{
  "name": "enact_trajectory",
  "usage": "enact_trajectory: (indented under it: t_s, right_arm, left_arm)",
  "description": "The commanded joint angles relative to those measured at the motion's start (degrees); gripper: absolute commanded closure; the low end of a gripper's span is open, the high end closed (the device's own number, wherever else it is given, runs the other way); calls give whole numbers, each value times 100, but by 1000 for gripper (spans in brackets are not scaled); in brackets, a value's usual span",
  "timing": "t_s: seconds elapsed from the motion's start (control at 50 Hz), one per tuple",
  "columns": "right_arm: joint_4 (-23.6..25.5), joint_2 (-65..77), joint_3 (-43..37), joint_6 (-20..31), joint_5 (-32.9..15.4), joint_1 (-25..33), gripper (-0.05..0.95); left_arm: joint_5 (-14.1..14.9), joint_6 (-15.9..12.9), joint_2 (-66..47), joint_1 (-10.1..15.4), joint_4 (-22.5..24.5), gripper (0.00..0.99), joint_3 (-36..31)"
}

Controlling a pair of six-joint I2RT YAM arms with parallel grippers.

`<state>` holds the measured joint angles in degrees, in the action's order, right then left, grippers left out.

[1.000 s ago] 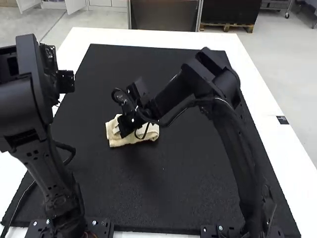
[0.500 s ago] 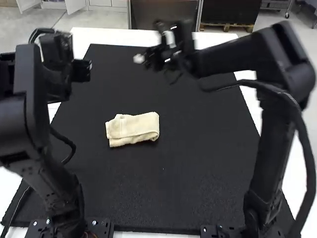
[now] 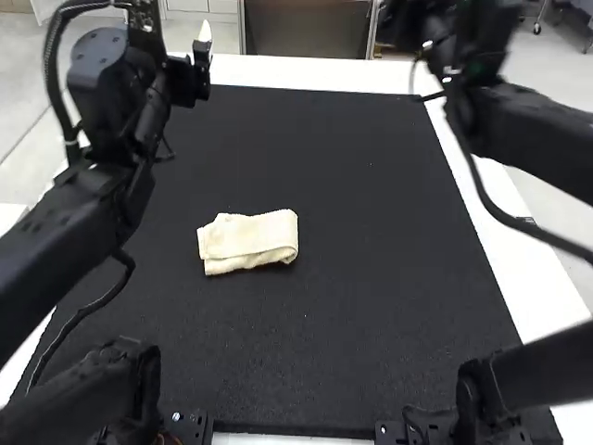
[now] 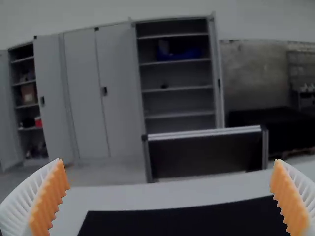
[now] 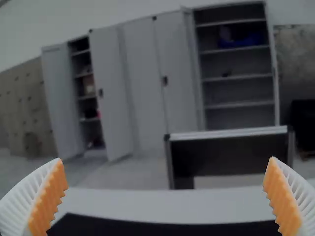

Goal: Fold the towel.

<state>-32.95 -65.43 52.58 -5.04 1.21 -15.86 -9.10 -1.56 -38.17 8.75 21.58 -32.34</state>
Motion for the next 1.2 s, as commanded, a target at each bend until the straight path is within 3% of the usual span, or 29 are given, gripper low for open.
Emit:
enact_trajectory:
  t_s: [0.0, 0.08, 0.16, 0.22, 0.34, 0.38, 0.42, 0.5, 0.54, 0.64, 0.72, 0.82, 0.88, 1.0, 1.1, 1.18]
  right_arm:
    - [113, 848, -432, -59, -209, 645, -21]
    - [271, 1621, -846, -6, -42, 997, -21]
    - [465, 2500, -1311, -6, 72, 1261, -21]
    - [711, 3265, -1724, -15, 98, 1419, -21]
    - [1142, 4671, -2454, -138, 134, 1533, -18]
    - [1212, 5189, -2700, -208, 178, 1551, -11]
    - [1396, 5646, -2858, -217, 274, 1551, -11]
    - [1836, 6393, -3069, -217, 327, 1568, -11]
    - [1915, 6596, -3113, -217, 415, 1603, -10]
    - [1994, 6499, -3104, -182, 459, 1770, -10]
    - [2196, 6525, -3183, 170, 635, 1849, -10]
    - [2372, 6517, -3307, 354, 810, 1841, -10]
    - [2302, 6525, -3412, 293, 705, 1849, -7]
    - [2398, 6525, -3597, 337, 740, 1849, -7]
    - [2108, 6525, -3895, 319, 819, 1841, -7]
    - [1625, 6517, -4185, 328, 1065, 1849, -7]
  left_arm:
    - [-346, 297, 680, -111, -462, 38, -71]
    - [-223, 376, 1260, -330, -928, 38, -89]
    - [-162, 508, 1893, -585, -1710, 38, -124]
    - [5, 736, 2464, -840, -2194, 38, -71]
    - [445, 833, 3413, -1350, -2536, 39, 193]
    - [612, 868, 3791, -1535, -2352, 46, 307]
    - [814, 859, 3879, -1684, -2132, 44, 386]
    - [884, 859, 3826, -1956, -2176, 44, 342]
    - [1121, 851, 3835, -2062, -2255, 44, 316]
    - [1526, 569, 3835, -2282, -2721, 44, 219]
    - [2079, 394, 3835, -2361, -3362, 43, 202]
    - [2237, 297, 3835, -2387, -3828, 36, 351]
    - [2264, 200, 3835, -2396, -3828, 36, 500]
    - [2237, -125, 3826, -2422, -3389, 36, 940]
    - [2185, -362, 3835, -2422, -2615, 36, 1370]
    - [2123, -248, 3826, -2413, -1631, 34, 1634]
